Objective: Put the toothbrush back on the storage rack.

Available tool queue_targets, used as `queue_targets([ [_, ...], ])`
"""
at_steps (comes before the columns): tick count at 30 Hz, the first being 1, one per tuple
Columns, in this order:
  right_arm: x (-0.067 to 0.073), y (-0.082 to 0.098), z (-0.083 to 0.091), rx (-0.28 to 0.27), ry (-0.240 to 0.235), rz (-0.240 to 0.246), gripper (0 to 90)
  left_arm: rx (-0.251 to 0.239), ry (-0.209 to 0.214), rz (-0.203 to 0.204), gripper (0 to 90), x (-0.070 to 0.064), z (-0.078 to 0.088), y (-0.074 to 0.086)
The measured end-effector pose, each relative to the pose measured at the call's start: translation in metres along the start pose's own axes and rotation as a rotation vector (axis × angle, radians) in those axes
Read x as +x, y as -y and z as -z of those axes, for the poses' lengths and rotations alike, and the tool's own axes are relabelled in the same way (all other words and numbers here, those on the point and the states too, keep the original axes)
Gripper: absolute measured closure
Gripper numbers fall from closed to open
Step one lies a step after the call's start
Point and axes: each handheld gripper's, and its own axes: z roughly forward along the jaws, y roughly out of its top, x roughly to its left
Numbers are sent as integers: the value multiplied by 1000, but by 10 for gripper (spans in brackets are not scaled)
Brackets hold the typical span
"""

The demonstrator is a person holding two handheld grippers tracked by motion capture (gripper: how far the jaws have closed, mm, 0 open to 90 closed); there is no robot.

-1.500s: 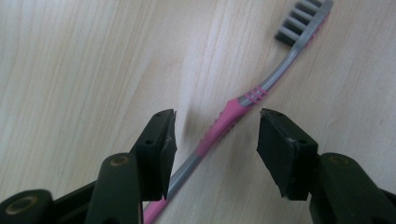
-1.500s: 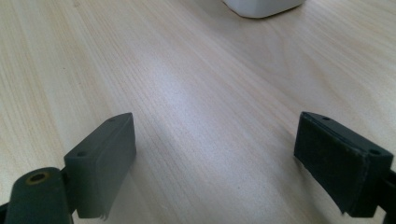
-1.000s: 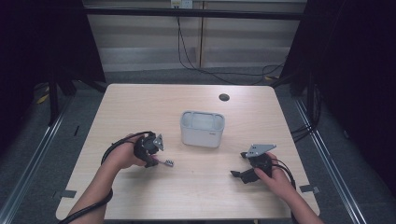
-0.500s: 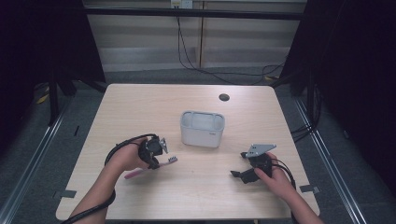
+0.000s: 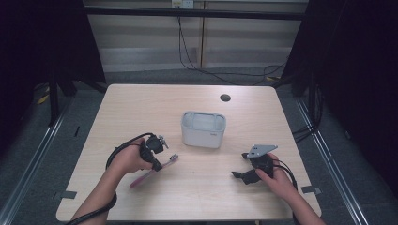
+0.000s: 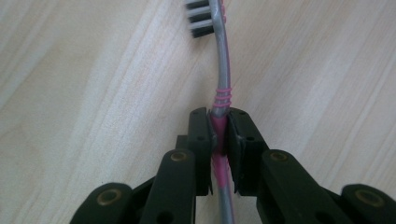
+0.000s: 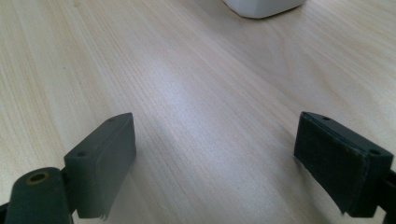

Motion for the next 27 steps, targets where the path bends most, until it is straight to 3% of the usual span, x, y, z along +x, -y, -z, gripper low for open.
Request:
queue_targets([
  [8, 0, 0, 0, 0, -1, 0, 123, -61, -3, 51, 805, 1, 14, 2],
  [15, 0, 0, 0, 0, -1, 0, 123, -149, -11, 88, 805, 3, 29, 7],
  [19, 0, 0, 0, 0, -1, 1, 123, -214, -16, 131, 805, 5, 35, 12],
  [27, 0, 0, 0, 0, -1, 0, 123, -301, -63, 168, 805, 9, 46, 19],
])
